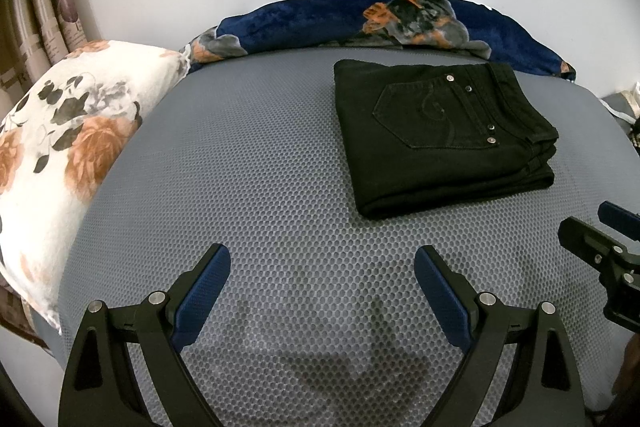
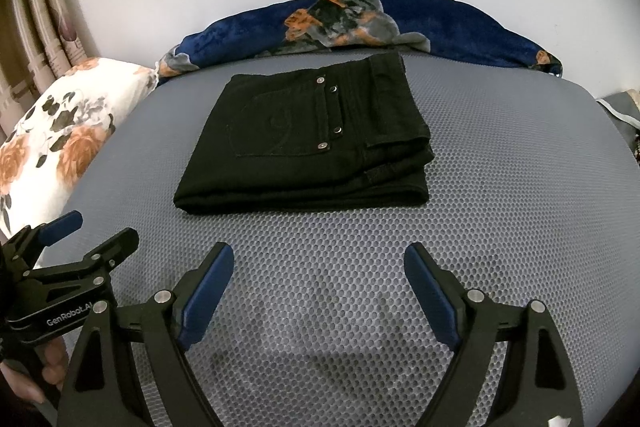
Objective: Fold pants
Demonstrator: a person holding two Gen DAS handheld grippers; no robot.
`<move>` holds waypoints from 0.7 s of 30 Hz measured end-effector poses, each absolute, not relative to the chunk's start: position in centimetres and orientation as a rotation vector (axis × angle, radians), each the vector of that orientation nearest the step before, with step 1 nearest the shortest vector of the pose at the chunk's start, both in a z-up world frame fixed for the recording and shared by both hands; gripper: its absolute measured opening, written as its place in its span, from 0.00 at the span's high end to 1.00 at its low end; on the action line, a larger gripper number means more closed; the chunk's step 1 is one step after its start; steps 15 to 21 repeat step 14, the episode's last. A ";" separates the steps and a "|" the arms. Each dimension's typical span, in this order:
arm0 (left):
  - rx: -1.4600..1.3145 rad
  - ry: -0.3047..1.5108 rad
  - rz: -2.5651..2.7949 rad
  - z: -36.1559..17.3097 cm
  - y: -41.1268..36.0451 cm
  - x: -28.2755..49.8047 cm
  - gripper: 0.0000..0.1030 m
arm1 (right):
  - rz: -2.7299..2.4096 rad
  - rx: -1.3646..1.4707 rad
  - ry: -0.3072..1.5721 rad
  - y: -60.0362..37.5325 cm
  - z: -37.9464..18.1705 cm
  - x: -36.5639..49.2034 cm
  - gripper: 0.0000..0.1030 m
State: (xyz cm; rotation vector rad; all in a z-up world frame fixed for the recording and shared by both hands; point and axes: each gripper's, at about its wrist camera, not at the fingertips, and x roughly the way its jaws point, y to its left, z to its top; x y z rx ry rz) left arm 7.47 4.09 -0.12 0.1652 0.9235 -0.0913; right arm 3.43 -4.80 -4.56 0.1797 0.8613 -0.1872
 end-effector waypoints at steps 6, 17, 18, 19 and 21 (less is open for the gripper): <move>0.177 0.922 -0.097 -0.3 4.2 7.5 0.10 | -0.186 0.180 0.863 -4.7 -4.6 3.4 0.17; 0.185 0.926 -0.104 -0.4 4.4 7.8 0.10 | -0.185 0.180 0.863 -4.7 -4.7 3.5 0.17; 0.185 0.926 -0.104 -0.4 4.4 7.8 0.10 | -0.185 0.180 0.863 -4.7 -4.7 3.5 0.17; 0.185 0.926 -0.104 -0.4 4.4 7.8 0.10 | -0.185 0.180 0.863 -4.7 -4.7 3.5 0.17; 0.185 0.926 -0.104 -0.4 4.4 7.8 0.10 | -0.185 0.180 0.863 -4.7 -4.7 3.5 0.17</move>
